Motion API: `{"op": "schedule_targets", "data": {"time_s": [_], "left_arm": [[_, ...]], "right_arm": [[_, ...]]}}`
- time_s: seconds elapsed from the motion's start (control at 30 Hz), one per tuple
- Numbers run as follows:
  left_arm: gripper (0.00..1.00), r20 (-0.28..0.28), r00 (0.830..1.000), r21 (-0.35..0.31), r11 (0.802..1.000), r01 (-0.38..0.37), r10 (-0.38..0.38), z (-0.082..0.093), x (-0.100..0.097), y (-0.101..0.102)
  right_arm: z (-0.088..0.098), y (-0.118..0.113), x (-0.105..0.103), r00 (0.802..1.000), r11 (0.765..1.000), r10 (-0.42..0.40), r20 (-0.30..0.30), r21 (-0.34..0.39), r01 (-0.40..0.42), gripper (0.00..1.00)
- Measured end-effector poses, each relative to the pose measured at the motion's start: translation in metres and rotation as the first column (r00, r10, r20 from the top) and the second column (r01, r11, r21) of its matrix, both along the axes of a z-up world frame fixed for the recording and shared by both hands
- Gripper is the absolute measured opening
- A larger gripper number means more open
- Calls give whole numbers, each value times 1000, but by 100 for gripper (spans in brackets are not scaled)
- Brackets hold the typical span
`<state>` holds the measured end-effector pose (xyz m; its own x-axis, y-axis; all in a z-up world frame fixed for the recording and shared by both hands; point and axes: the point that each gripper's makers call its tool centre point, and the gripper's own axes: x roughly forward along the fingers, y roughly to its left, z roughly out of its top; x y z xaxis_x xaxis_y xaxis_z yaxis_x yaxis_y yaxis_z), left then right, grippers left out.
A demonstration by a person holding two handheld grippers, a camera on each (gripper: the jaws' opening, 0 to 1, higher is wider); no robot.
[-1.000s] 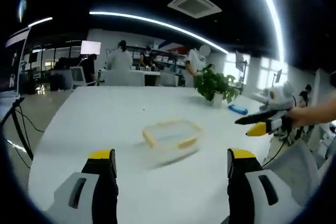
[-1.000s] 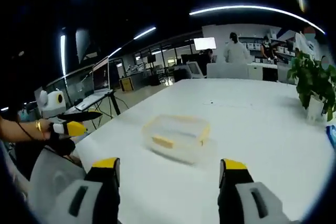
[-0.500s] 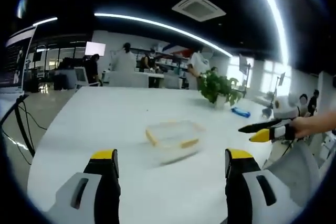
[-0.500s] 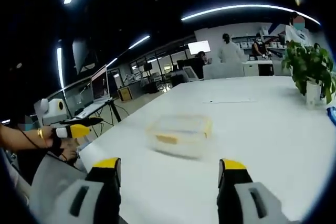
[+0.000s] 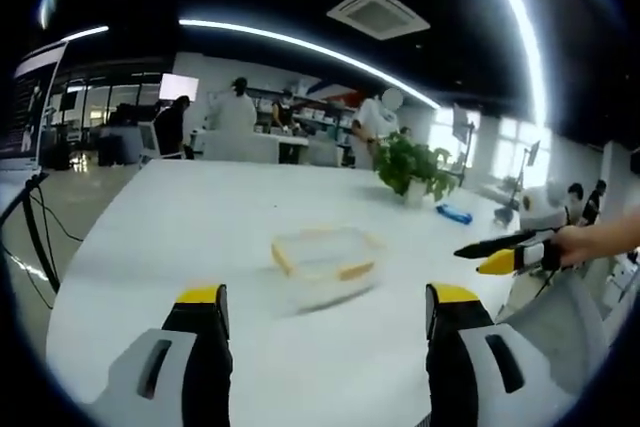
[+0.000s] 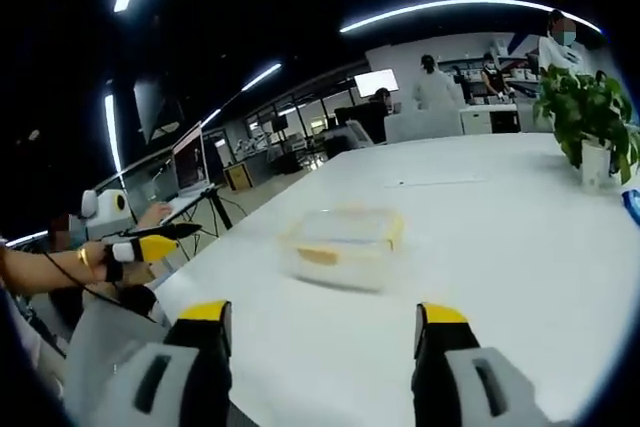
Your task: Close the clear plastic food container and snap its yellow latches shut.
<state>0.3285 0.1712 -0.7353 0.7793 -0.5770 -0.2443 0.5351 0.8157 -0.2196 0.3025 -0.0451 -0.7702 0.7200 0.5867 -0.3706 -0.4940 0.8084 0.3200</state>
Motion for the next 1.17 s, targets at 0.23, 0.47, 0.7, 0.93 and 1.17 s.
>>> {"op": "schedule_targets", "data": {"time_s": [0.23,0.47,0.7,0.93,1.17], "left_arm": [[73,-7,1000,6,1000,1,-1,-1,-3,5],[71,-27,1000,22,1000,8,-8,-8,-5,8],[71,-34,999,30,999,19,-18,-10,-2,8],[70,-40,999,29,999,19,-18,-11,-1,10],[69,-58,998,39,999,25,-22,-19,-4,14]], "right_arm": [[3,-3,-1,1000,999,-14,-12,32,14,70],[4,-5,-3,1000,998,-23,-20,63,24,68],[1,-5,-6,999,997,-28,-32,72,30,68],[4,-10,-8,997,990,-57,-50,127,63,67],[4,-14,-11,996,987,-73,-54,136,80,67]]}}
